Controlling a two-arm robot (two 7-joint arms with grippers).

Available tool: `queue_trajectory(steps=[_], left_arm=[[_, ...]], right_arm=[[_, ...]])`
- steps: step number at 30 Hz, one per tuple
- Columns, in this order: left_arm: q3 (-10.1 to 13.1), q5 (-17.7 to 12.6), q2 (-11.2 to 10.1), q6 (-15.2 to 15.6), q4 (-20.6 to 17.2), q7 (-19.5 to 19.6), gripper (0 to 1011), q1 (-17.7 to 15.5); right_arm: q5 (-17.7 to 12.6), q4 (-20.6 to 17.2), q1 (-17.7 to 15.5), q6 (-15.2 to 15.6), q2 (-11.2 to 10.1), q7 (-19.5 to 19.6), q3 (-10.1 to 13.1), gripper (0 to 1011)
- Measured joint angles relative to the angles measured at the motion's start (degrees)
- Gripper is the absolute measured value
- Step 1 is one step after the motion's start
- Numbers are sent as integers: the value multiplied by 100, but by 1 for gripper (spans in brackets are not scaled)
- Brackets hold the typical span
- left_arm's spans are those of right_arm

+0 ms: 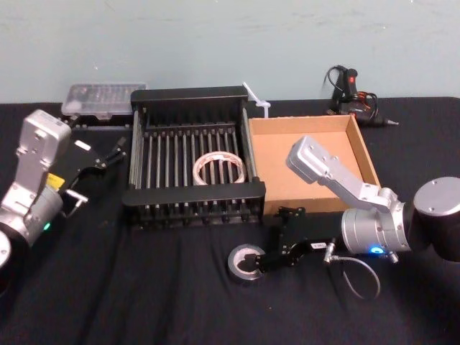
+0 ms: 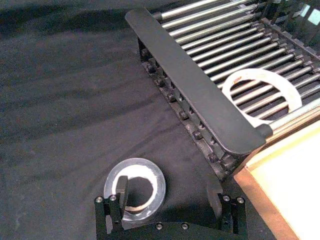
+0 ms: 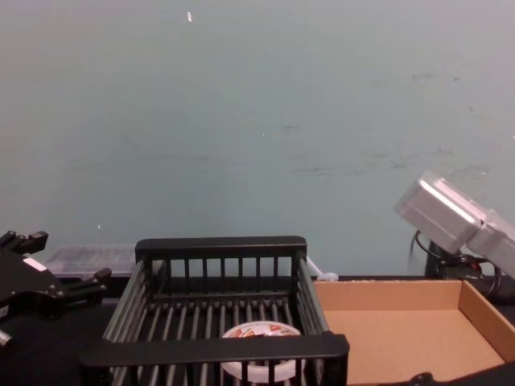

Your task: Pick up the white tape and place it into the black box , Pick up the silver tape and place it into the brown box.

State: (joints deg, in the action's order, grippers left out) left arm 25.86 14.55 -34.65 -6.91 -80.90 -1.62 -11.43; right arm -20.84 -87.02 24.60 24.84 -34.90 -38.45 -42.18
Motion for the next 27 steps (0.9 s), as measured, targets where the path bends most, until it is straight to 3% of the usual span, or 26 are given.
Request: queue_trajectory(steps=[27], left_arm=[[0,0,0,0,0,0,1002,0]], right_arm=[[173,288,136,95,208,-39,-143,1002]])
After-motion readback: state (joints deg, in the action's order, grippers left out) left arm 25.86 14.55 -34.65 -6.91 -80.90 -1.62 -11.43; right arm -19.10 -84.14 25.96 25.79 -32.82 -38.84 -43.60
